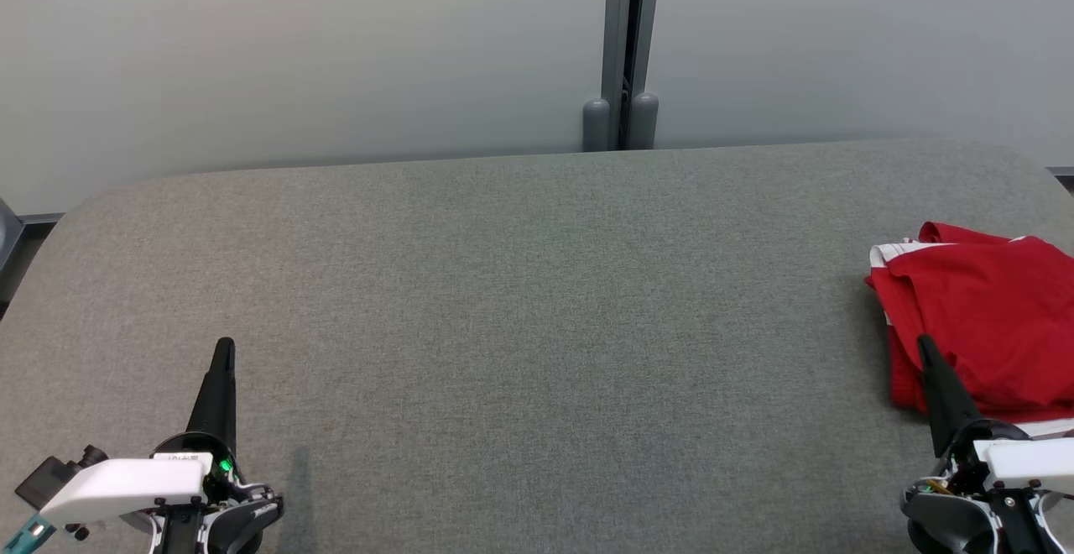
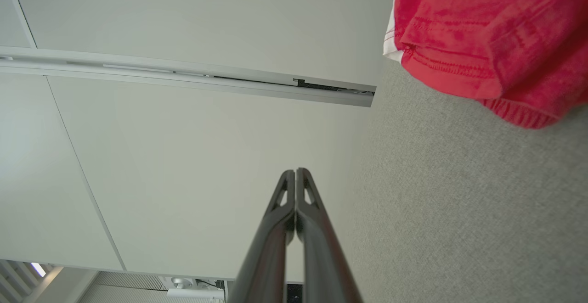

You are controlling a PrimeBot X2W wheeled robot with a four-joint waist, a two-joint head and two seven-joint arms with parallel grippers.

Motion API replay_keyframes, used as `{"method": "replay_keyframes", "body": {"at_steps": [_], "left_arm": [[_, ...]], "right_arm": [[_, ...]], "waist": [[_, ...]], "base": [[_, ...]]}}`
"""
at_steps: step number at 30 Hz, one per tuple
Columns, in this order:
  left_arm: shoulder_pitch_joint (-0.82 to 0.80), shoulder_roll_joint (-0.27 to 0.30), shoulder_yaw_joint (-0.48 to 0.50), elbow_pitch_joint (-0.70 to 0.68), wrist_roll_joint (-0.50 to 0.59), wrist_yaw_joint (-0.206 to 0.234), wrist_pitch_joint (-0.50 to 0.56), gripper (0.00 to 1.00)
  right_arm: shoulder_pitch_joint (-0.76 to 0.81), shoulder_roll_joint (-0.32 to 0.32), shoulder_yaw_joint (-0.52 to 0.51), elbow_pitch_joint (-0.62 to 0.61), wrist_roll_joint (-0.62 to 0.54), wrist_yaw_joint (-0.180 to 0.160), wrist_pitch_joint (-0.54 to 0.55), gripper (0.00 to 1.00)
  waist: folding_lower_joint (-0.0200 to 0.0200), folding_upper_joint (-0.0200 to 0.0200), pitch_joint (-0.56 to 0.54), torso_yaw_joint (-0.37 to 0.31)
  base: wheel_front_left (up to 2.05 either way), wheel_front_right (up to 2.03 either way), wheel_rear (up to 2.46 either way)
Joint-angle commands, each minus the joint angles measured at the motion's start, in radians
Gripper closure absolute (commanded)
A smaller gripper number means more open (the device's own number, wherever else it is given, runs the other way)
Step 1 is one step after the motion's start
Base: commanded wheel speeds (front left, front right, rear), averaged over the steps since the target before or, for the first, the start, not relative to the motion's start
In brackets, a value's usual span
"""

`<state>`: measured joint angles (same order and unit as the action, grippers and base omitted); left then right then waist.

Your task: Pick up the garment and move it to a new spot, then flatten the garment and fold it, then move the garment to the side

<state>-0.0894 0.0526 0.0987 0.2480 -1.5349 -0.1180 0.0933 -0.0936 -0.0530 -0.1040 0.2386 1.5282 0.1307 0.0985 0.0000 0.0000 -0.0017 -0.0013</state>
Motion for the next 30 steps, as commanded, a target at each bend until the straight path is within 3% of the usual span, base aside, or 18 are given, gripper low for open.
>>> {"method": "replay_keyframes", "body": {"at_steps": [1, 13, 30], "left_arm": [[-0.02, 0.002, 0.007, -0.005, -0.013, -0.006, 0.004, 1.0], [-0.027, -0.002, 0.02, -0.004, -0.083, -0.016, 0.025, 1.0], [-0.026, -0.002, 0.019, -0.004, -0.078, -0.016, 0.024, 1.0]], "right_arm": [[-0.013, -0.001, -0.005, 0.0, 0.017, 0.0, 0.008, 1.0], [-0.02, 0.002, -0.013, 0.009, 0.091, 0.0, 0.019, 1.0], [-0.019, 0.002, -0.012, 0.008, 0.085, 0.0, 0.018, 1.0]], "waist": [[0.0, 0.0, 0.0, 0.0], [0.0, 0.0, 0.005, 0.001], [0.0, 0.0, 0.005, 0.001]], "base": [[0.0, 0.0, 0.0], [0.0, 0.0, 0.0], [0.0, 0.0, 0.0]]}}
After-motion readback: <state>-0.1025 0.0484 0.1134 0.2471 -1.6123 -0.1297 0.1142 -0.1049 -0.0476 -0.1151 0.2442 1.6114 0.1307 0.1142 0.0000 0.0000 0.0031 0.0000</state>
